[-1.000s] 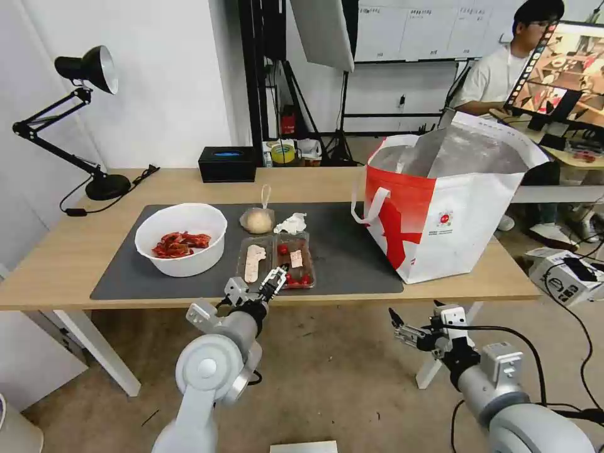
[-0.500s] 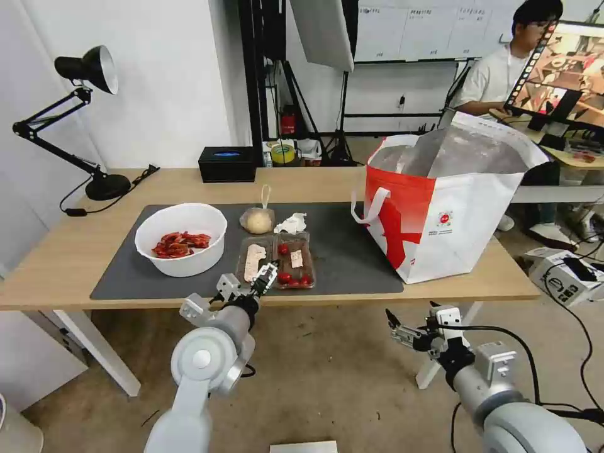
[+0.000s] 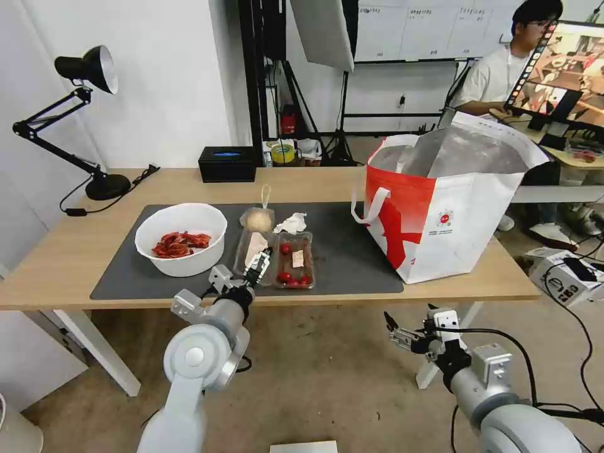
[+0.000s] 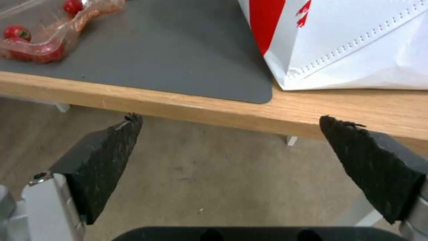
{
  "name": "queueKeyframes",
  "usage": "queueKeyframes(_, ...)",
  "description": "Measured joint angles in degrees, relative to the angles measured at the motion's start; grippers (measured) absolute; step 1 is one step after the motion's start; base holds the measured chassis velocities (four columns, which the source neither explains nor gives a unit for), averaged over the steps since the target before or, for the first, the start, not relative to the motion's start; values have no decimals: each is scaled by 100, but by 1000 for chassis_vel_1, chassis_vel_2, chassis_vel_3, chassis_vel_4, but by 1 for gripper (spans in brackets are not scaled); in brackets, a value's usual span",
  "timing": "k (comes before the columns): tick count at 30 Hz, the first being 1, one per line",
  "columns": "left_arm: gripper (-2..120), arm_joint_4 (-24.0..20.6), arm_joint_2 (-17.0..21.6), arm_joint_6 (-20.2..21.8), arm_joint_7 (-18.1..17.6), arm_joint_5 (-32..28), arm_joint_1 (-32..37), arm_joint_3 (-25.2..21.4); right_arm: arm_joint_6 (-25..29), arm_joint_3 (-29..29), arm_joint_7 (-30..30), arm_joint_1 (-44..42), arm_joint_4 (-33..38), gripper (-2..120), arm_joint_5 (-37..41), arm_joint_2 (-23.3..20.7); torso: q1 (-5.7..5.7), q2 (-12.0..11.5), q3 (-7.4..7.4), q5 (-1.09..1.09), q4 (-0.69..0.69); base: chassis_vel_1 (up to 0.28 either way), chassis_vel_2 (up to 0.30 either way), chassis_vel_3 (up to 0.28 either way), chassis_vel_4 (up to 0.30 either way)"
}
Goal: Pick up the trash from the table and place it into the takeout bag.
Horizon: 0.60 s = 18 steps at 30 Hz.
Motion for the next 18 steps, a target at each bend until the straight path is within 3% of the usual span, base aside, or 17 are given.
queueKeyframes(7, 100, -91, 59, -85, 281, -126, -45, -55, 4, -1, 0, -1, -14, 100, -3, -6, 0, 0, 0, 0, 0, 0, 0, 0, 0)
queueKeyframes(18, 100, -5, 49, -76, 326, -178, -193, 8, 16, 16, -2, -31, -15, 100, -4, 9, 0, 0, 0, 0, 0, 0, 0, 0, 0)
